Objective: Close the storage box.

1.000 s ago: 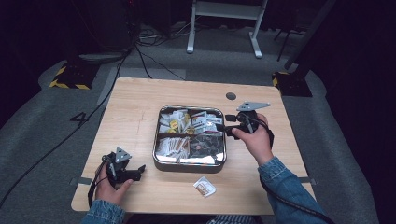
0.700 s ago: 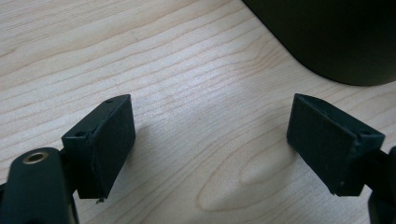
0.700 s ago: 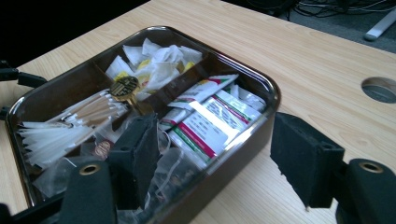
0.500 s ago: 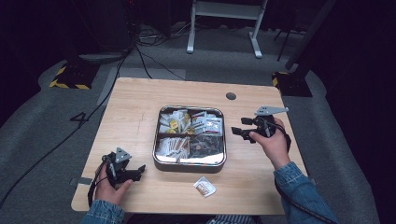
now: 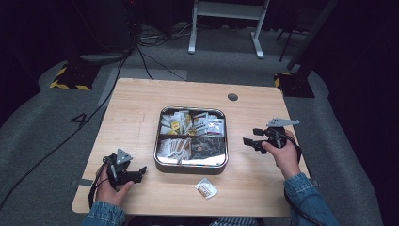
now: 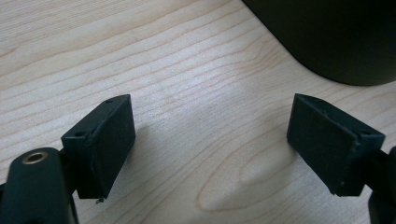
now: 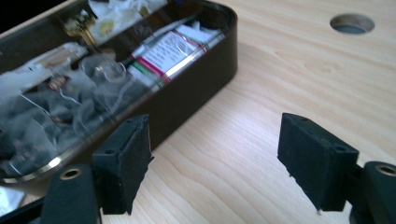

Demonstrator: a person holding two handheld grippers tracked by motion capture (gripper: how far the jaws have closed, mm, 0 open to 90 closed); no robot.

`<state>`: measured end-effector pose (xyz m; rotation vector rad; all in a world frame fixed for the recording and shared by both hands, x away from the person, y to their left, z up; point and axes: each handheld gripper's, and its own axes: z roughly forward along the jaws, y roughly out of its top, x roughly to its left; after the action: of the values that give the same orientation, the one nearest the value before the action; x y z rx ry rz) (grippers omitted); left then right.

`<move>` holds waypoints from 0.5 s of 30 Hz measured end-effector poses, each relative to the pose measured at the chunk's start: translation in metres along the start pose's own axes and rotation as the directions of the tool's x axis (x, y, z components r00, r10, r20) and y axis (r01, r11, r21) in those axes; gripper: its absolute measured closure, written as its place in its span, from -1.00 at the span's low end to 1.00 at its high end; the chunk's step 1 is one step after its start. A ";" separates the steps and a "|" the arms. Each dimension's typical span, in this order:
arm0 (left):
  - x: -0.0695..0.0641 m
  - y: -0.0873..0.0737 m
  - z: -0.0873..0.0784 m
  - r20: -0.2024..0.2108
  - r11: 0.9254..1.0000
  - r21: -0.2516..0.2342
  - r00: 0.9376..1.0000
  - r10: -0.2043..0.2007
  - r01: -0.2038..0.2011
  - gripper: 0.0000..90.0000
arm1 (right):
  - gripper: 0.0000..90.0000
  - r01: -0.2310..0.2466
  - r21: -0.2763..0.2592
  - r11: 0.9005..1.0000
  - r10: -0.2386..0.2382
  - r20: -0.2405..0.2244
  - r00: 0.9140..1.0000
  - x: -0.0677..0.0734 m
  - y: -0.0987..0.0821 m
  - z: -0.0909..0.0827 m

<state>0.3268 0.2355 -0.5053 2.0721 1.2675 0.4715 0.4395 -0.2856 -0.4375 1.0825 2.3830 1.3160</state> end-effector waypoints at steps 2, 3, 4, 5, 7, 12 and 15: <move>0.000 0.000 0.000 0.002 1.000 0.002 1.000 0.000 0.000 -0.66 | -0.42 -0.003 0.001 1.000 0.003 0.003 1.000 -0.001 -0.003 0.000; 0.000 0.000 0.000 0.000 1.000 0.002 1.000 0.004 -0.004 -0.66 | -0.43 -0.017 0.006 1.000 0.017 0.005 1.000 -0.005 -0.011 -0.001; 0.000 0.001 0.000 -0.001 1.000 0.003 1.000 0.006 -0.006 -0.66 | -0.43 -0.023 0.006 1.000 0.023 0.008 1.000 -0.007 -0.015 -0.001; 0.000 0.001 0.000 -0.001 1.000 0.004 1.000 0.006 -0.006 -0.66 | -0.43 -0.027 0.007 1.000 0.027 0.009 1.000 -0.008 -0.018 -0.001; 0.000 0.001 0.000 -0.001 1.000 0.004 1.000 0.006 -0.006 -0.66 | -0.44 -0.038 0.008 0.999 0.038 0.011 0.999 -0.011 -0.026 -0.002; 0.000 0.001 0.000 0.000 1.000 0.003 1.000 0.006 -0.006 -0.66 | -0.46 -0.049 0.022 0.999 0.049 0.030 0.998 -0.016 -0.039 -0.003; 0.000 0.001 0.000 -0.001 1.000 0.003 1.000 0.006 -0.006 -0.66 | -0.47 -0.045 0.036 0.998 0.043 0.050 0.998 -0.022 -0.049 -0.003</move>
<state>0.3276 0.2355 -0.5051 2.0791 1.2640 0.4728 0.4285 -0.3189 -0.4781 1.1700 2.3701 1.2486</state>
